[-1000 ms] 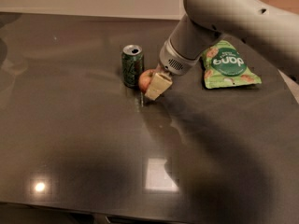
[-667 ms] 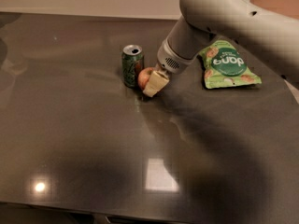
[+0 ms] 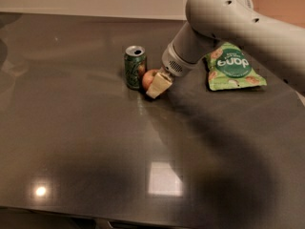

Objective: Move apple near green can

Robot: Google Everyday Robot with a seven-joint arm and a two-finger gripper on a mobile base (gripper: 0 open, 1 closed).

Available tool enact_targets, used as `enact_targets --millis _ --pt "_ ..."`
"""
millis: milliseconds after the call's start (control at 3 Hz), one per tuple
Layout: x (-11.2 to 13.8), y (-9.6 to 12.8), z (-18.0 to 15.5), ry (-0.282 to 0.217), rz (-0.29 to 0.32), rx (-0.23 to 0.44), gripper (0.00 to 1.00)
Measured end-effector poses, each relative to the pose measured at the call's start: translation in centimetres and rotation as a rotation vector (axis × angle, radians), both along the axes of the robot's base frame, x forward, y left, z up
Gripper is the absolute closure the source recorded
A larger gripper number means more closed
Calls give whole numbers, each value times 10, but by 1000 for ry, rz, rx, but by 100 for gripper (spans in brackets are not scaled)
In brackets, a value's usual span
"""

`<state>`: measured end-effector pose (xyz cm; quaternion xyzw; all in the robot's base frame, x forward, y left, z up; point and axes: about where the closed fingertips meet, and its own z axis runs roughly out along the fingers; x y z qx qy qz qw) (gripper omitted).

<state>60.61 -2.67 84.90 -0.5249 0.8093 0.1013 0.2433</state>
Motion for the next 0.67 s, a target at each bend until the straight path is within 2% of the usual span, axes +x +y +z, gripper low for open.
enact_targets --millis 333,667 --pt "1 -1 -6 8 1 13 13" --pt "0 0 -6 8 3 12 0"
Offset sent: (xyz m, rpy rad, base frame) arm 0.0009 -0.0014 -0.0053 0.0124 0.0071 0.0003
